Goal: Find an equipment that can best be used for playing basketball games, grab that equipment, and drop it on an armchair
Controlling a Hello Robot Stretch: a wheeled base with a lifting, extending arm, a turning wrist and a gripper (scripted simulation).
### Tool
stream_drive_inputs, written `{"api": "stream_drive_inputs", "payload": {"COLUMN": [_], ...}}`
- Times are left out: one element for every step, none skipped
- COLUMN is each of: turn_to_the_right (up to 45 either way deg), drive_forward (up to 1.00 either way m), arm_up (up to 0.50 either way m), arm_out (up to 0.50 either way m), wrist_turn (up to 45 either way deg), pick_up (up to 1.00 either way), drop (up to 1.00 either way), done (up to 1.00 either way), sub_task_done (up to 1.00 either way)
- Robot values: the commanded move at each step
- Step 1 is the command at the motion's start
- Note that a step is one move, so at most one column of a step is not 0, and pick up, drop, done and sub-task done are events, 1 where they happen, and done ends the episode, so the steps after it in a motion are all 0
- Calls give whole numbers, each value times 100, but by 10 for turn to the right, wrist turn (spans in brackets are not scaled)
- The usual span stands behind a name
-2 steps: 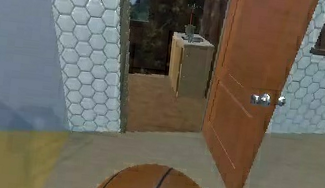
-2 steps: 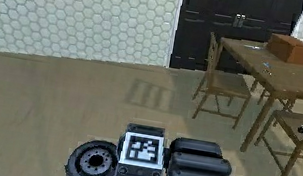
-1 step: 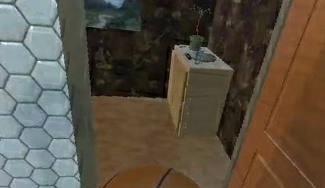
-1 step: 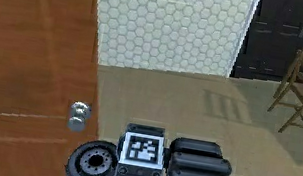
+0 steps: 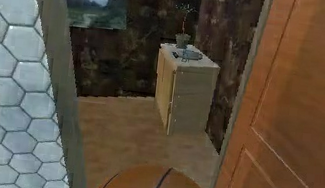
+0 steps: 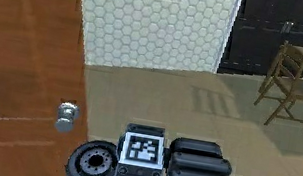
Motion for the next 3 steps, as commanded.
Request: {"api": "stream_drive_inputs", "payload": {"turn_to_the_right": [0,-120,0], "drive_forward": [65,0,75], "arm_up": [0,0,0], "arm_out": [0,0,0], "wrist_turn": [0,0,0], "pick_up": [0,0,0], "drop": [0,0,0], "done": [0,0,0], "sub_task_done": [0,0,0]}}
